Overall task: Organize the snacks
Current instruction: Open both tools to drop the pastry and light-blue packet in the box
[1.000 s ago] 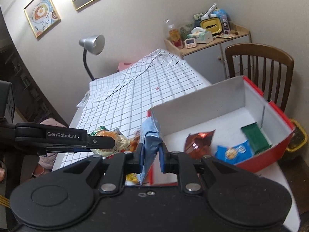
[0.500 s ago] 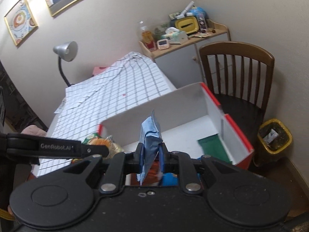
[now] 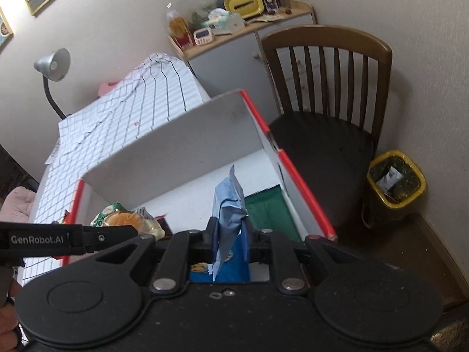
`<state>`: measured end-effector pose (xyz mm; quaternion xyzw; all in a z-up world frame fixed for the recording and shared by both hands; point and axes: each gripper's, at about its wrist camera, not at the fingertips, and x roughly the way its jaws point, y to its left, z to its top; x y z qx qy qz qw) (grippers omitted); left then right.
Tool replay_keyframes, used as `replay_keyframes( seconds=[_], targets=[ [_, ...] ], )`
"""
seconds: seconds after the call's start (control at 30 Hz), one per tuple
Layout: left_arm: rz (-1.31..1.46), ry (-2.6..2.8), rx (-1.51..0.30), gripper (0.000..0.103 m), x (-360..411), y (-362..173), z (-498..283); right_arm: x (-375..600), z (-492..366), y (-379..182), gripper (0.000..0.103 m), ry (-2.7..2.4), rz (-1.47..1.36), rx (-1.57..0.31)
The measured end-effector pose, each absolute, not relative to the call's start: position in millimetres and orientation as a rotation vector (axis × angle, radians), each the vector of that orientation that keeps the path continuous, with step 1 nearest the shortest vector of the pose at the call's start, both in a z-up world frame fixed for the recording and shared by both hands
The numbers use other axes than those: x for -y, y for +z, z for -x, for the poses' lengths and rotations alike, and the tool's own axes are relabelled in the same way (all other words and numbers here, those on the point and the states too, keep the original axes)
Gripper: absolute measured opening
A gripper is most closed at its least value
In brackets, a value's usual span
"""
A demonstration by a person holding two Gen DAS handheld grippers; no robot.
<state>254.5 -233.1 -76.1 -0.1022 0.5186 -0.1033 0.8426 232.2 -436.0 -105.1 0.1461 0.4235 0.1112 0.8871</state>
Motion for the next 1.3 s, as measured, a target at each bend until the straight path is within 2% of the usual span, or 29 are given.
replay_keyframes(
  seconds=[0.27,0.6,0.8,1.13,1.3],
  targets=[
    [0.161,-0.201,-1.142,0.035,248,-97,-261,433,-236,-105,0.015,0.259,-0.241,-0.889],
    [0.129,-0.196,-1.129,0.035,253,-101,-257,429,-236,-101,0.024,0.271,-0.201,-0.923],
    [0.13,-0.197,-1.086,0.055,249,-91,-246,427,-232,-95,0.03,0.298,-0.191,-0.915],
    [0.145,-0.196,-1.006,0.063,238,-64,-231,425,-217,-76,0.04,0.319,-0.196,-0.875],
    [0.149,-0.193,-0.976,0.063,226,-50,-221,422,-207,-64,0.052,0.324,-0.195,-0.84]
  ],
)
